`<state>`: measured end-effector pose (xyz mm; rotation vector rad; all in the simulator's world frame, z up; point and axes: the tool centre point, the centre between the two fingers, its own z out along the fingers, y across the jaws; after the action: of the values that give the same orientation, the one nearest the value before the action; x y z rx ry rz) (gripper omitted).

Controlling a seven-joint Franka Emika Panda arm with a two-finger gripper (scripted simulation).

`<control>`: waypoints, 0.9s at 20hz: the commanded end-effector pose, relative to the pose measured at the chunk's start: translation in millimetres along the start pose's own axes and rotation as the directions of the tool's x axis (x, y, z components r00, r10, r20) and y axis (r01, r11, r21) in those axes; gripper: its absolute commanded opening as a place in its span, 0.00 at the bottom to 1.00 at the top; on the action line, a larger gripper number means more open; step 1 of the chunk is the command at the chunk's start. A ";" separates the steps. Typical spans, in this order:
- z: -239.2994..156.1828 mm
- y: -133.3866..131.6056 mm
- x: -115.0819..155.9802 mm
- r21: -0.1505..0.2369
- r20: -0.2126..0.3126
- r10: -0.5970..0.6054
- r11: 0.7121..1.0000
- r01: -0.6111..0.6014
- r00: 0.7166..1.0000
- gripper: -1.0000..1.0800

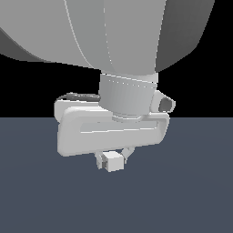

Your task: Plug the charger into the wall socket.

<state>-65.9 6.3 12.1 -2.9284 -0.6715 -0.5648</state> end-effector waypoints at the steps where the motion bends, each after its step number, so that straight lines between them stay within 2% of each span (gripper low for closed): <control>1: 0.5 2.4 -0.4 -0.003 -0.001 0.003 1.000 -0.003 1.000 0.00; 10: -0.7 -0.7 1.4 -0.001 0.000 0.004 1.000 -0.004 1.000 0.00; 18: -8.2 -5.2 18.6 -0.021 -0.004 0.056 0.998 -0.056 0.998 0.00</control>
<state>-58.0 14.3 23.0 -2.9495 -0.6032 -0.5712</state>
